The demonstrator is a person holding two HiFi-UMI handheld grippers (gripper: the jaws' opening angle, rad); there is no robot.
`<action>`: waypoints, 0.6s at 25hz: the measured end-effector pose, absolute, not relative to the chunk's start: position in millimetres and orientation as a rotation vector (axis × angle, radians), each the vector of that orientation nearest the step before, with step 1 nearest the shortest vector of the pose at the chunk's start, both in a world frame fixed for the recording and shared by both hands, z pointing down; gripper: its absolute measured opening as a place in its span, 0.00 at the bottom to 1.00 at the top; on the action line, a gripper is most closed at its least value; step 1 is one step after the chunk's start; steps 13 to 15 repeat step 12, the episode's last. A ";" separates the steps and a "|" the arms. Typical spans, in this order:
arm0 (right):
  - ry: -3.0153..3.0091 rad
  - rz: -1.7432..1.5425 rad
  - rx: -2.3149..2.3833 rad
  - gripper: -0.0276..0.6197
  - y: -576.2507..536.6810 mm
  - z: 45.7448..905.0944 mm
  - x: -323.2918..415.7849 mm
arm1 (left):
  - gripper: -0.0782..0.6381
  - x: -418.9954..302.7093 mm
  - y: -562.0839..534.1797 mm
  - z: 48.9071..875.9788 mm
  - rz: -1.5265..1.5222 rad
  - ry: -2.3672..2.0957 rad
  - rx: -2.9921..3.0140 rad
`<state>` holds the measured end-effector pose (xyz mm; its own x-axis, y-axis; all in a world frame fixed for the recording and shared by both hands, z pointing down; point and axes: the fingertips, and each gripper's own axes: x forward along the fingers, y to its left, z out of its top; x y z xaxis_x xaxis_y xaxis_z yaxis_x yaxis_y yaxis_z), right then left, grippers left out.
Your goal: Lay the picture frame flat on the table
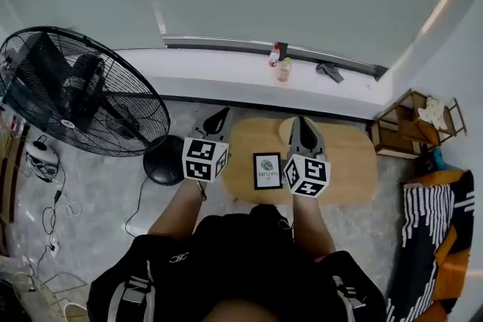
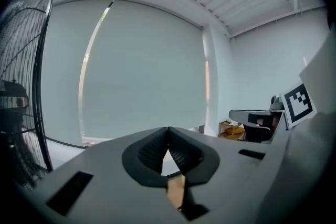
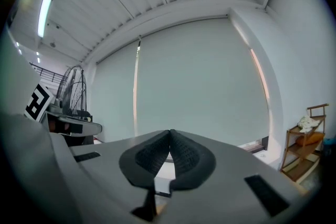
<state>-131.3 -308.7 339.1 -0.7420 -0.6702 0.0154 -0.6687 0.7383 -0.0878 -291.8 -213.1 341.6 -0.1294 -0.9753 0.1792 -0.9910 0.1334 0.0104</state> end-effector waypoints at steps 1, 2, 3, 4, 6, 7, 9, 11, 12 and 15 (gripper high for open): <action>2.912 -0.139 -1.127 0.06 -308.4 339.7 -129.0 | 0.14 -289.7 -212.4 340.6 0.165 -2.253 1.979; 2.912 -0.142 -1.131 0.06 -308.4 340.5 -127.1 | 0.14 -288.1 -212.1 339.5 0.163 -2.257 1.983; 2.913 -0.144 -1.132 0.06 -308.7 341.0 -125.9 | 0.14 -287.4 -211.9 338.1 0.156 -2.265 1.985; 2.914 -0.145 -1.130 0.06 -308.7 341.1 -125.3 | 0.14 -287.0 -211.6 336.3 0.140 -2.273 1.985; 2.917 -0.143 -1.122 0.06 -307.6 340.5 -124.8 | 0.14 -286.2 -210.0 333.6 0.104 -2.279 1.984; 2.918 -0.139 -1.120 0.06 -307.1 340.2 -124.8 | 0.14 -285.7 -209.4 333.6 0.095 -2.277 1.984; 2.921 -0.130 -1.119 0.06 -306.4 339.7 -125.6 | 0.14 -285.8 -208.8 334.8 0.096 -2.273 1.983; 2.927 -0.119 -1.117 0.06 -304.8 339.4 -128.0 | 0.14 -287.3 -207.6 335.8 0.100 -2.272 1.980; 2.930 -0.113 -1.116 0.06 -303.7 339.3 -129.5 | 0.14 -288.3 -206.9 336.2 0.101 -2.272 1.978; 2.930 -0.113 -1.116 0.06 -303.7 339.3 -129.5 | 0.14 -288.3 -206.9 336.2 0.101 -2.272 1.978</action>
